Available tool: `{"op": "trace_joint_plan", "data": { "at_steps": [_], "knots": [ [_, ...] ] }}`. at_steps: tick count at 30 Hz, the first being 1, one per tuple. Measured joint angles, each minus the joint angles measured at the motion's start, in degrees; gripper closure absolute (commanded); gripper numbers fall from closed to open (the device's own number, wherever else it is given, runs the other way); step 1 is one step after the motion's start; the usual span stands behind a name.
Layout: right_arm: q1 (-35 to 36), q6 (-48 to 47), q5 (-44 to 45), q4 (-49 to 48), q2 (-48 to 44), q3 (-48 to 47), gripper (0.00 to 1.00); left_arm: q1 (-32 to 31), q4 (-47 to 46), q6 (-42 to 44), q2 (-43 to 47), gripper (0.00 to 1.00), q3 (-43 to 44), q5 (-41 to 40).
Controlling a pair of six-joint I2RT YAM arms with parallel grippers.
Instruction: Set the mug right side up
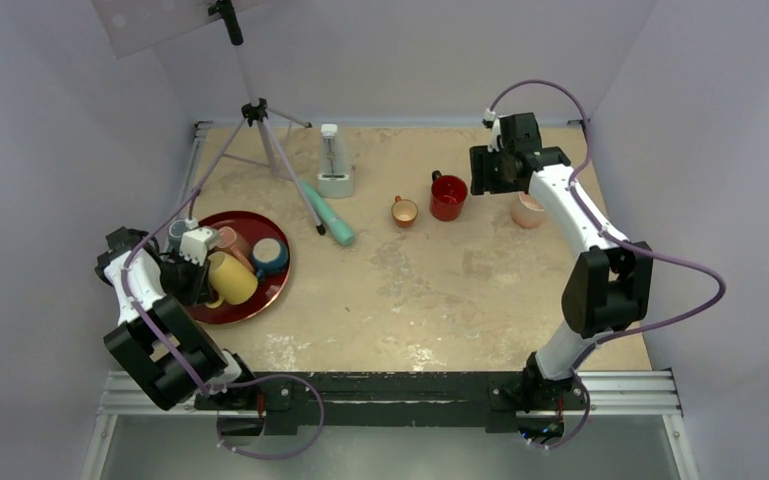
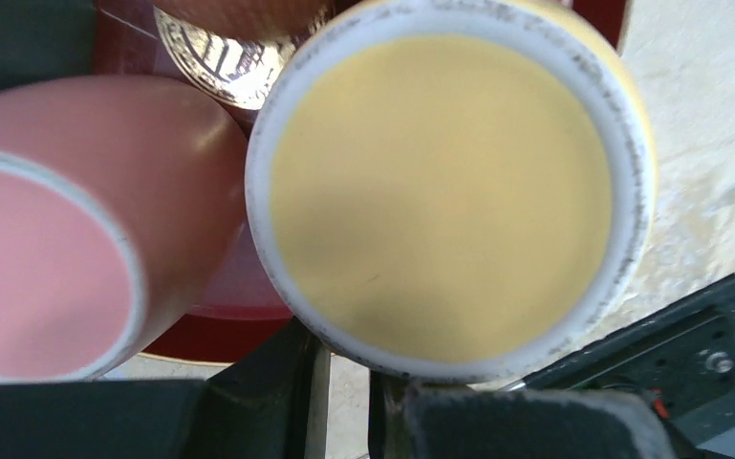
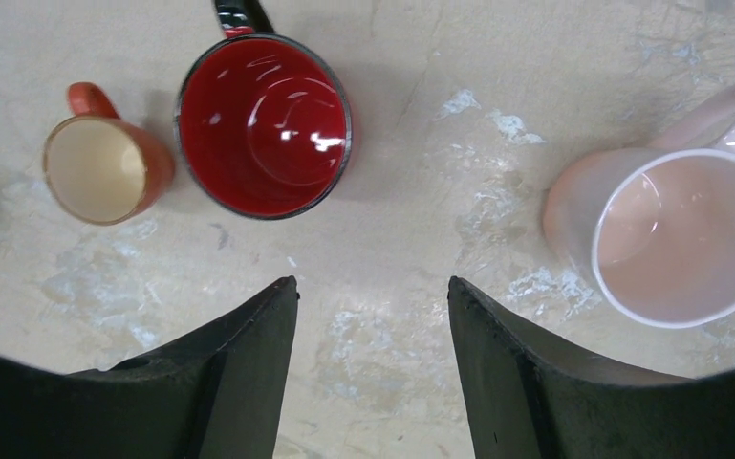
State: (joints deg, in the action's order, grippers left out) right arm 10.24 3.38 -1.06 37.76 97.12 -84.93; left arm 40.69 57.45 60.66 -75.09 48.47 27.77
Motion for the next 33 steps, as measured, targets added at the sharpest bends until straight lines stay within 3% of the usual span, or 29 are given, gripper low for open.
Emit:
{"op": "trace_joint_plan", "data": {
  "at_steps": [9, 17, 25, 33],
  "knots": [
    [11.56, 7.32, -7.82, -7.26, -8.96, 4.83, 0.38, -0.02, 11.93, -12.61, 1.36, 1.0, 8.26, 5.79],
    [25.49, 21.44, -16.79, -26.99, -14.64, 12.15, 0.32, -4.68, 19.1, -21.31, 5.05, 1.0, 18.01, 9.2],
    [30.84, 33.24, -24.48, -45.94, -6.67, 10.29, 0.2, -12.33, 20.92, -30.01, 5.88, 1.0, 27.52, 16.85],
    [33.33, 41.64, -30.25, -54.62, 2.1, 5.57, 0.21, -17.7, 14.34, -43.78, 5.86, 1.0, 30.21, 24.55]
  ]
}}
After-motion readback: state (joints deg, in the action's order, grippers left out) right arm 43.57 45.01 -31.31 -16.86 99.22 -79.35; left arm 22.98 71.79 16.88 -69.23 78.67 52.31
